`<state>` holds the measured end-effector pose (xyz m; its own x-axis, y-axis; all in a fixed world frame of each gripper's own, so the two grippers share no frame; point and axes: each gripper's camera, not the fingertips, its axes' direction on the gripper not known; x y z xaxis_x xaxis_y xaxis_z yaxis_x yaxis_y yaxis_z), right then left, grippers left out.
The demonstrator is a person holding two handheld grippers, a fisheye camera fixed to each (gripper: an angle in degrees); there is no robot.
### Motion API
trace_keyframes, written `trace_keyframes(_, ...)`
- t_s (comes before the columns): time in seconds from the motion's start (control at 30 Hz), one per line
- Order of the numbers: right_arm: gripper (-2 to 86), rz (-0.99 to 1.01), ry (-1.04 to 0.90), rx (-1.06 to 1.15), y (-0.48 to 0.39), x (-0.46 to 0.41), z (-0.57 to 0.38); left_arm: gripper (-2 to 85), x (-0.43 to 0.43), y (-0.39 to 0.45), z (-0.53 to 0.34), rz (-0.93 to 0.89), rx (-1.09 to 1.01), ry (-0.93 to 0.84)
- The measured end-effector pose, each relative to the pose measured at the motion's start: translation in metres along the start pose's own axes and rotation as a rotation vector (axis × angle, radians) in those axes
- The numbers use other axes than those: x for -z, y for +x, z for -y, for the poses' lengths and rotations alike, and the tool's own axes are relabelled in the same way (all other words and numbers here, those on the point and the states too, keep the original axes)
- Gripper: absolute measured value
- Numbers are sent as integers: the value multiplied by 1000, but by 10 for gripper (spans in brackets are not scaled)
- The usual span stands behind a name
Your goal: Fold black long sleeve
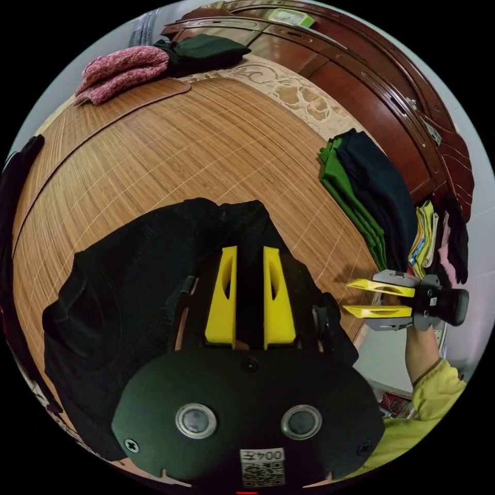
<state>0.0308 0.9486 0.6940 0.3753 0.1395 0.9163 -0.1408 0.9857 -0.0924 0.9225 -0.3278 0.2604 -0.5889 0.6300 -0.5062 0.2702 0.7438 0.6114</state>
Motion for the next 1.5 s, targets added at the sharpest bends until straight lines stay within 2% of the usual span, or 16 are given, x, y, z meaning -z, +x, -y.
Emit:
trace_keyframes(0.13, 85, -67, -41, 30, -1, -4, 2, 84, -6, -6, 1, -43, 28, 6)
trace_keyframes(0.43, 92, 13, -51, 86, 6, -7, 13, 84, -15, -21, -12, -118, 43, 9)
trace_keyframes(0.63, 41, 133, -37, 83, 9, -12, 20, 80, -19, -25, -31, -97, 64, 24)
trace_keyframes(0.77, 14, 38, -35, 57, -3, -4, 9, 78, -20, -29, -44, -75, 89, 34)
trace_keyframes(0.87, 8, -10, -28, 57, -18, -4, -3, 80, -20, -44, -59, -141, 173, 58)
trace_keyframes(1.03, 6, -64, -65, 29, -31, -10, 6, 106, -23, -61, -98, -247, 298, 134)
trace_keyframes(1.13, -1, -142, -149, -98, -29, -11, 13, 127, -14, -59, -122, -321, 275, 186)
trace_keyframes(1.2, -4, -197, -113, -197, -27, 0, 11, 131, -2, -58, -139, -383, 248, 234)
trace_keyframes(1.27, -5, -52, -22, -301, -32, 19, 12, 132, 13, -57, -159, -400, 226, 274)
trace_keyframes(1.33, -6, 103, 53, -306, -43, 22, 19, 131, 32, -55, -196, -365, 196, 291)
trace_keyframes(1.37, -6, 115, 50, -305, -54, 16, 27, 131, 36, -55, -207, -359, 193, 290)
trace_keyframes(1.5, -5, -11, -164, -294, -78, -26, 55, 129, 57, -61, -306, -312, 185, 313)
